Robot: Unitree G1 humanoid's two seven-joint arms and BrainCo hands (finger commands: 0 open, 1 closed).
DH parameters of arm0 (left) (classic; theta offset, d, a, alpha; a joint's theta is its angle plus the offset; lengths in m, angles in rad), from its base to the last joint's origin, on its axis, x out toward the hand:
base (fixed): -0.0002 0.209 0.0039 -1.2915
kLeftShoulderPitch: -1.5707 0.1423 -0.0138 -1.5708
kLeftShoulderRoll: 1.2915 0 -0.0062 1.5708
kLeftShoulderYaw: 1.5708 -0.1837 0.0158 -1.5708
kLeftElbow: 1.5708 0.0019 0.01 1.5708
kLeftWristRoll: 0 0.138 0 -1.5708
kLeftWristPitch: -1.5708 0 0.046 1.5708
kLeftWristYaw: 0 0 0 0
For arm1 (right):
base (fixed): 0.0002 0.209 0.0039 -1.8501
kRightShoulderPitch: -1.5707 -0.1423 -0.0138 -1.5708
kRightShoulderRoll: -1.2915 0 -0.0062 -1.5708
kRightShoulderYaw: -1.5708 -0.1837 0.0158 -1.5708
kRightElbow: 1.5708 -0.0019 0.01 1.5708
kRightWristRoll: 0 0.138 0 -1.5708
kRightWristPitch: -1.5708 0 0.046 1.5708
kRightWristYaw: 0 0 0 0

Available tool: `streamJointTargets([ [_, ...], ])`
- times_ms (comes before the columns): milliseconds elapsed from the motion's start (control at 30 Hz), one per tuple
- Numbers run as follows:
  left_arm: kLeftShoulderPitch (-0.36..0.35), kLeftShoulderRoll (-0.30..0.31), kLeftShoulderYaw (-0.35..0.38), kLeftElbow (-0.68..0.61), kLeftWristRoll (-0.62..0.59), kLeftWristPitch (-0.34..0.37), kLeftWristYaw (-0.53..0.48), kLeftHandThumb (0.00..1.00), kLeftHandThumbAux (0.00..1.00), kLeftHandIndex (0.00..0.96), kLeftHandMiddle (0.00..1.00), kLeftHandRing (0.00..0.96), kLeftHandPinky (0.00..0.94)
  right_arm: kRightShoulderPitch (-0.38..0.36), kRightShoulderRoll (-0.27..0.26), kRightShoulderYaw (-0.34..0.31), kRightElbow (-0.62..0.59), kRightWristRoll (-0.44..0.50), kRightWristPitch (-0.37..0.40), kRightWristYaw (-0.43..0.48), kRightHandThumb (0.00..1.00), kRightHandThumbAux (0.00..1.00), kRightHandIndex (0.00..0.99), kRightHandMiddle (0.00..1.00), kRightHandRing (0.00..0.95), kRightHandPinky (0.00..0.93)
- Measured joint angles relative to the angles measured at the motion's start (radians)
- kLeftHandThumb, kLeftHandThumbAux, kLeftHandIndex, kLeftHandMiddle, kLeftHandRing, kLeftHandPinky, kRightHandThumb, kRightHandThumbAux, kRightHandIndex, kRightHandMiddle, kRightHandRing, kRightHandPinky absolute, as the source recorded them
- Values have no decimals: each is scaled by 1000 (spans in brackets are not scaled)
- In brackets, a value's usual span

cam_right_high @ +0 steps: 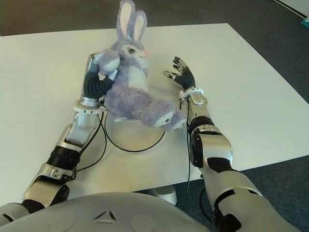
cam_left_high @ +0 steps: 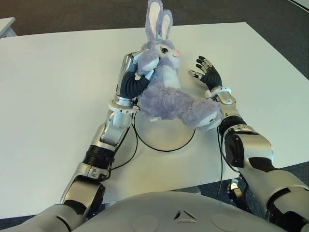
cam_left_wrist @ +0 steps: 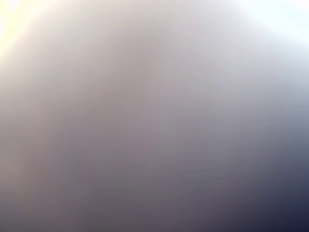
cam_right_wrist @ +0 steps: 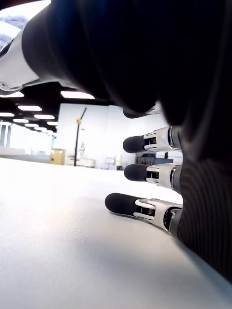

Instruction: Put the doll into the plate.

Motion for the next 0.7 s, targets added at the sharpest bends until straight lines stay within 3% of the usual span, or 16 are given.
streamJointTargets([
  [367,7,-7,0,-3,-65,-57,-58,745,694,442,825,835,818,0,0,0,0,0,0,1,213,804,24,45,48,54],
  [700,48,-8,-3,-43,-119,-61,-145,749,692,443,809,825,817,0,1,-5,0,0,0,9,207,784,24,43,41,54],
])
